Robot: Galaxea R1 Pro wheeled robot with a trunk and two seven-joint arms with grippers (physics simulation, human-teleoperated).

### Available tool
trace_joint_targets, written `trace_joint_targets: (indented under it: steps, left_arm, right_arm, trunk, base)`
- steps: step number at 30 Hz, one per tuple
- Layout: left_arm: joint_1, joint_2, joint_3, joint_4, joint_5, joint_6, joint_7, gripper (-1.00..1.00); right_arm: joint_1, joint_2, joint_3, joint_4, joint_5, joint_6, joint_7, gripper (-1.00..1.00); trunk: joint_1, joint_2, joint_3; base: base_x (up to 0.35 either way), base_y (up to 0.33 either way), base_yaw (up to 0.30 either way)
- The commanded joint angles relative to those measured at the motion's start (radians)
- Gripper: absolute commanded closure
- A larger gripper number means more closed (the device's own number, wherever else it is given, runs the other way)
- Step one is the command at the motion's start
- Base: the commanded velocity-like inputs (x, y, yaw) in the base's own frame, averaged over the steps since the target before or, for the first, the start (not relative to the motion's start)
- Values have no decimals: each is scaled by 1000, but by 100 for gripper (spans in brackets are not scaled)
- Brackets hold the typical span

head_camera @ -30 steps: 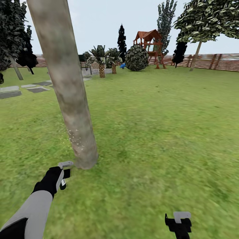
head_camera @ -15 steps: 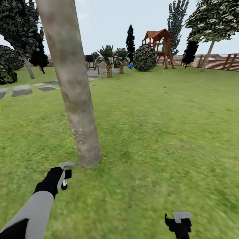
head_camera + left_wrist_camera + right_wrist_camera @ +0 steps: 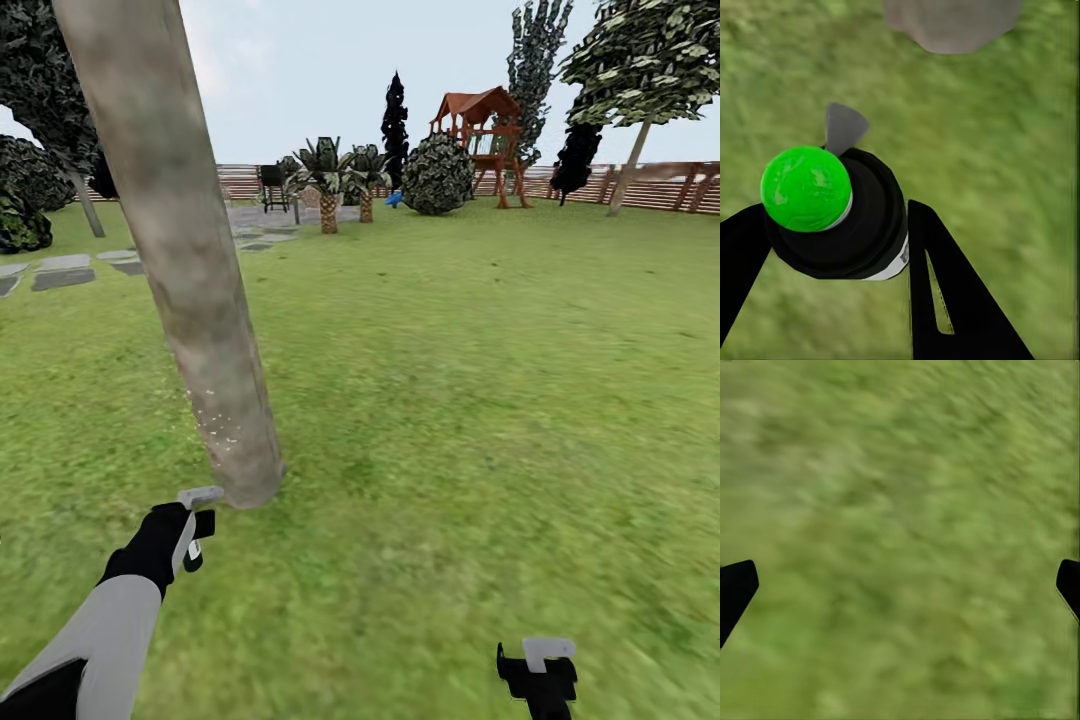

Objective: In the garden, pick up the pesticide atomizer on the floor and spray pesticide onto both trees until each tree trunk is fully covered.

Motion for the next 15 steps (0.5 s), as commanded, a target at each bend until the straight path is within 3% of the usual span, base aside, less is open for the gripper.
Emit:
trace_joint_targets:
  steps: [1,7,15]
  left_arm:
    - [-1,-1,2,-1,-1,4,0,100]
    - [-1,-1,2,0,0,4,0,100]
    - [-1,-1,2,3,1,4,0,100]
  right_arm:
    - [-1,0,-7,1,11,-3,-4,-100]
    - [-1,0,-7,1,11,-3,-4,-100]
    - [-1,0,-7,1,11,-3,-4,-100]
  trunk:
    - [0,0,-1]
    - [0,0,-1]
    - [0,0,-1]
  base:
    - [90,-274,204]
    - [101,-273,242]
    - [129,-263,20]
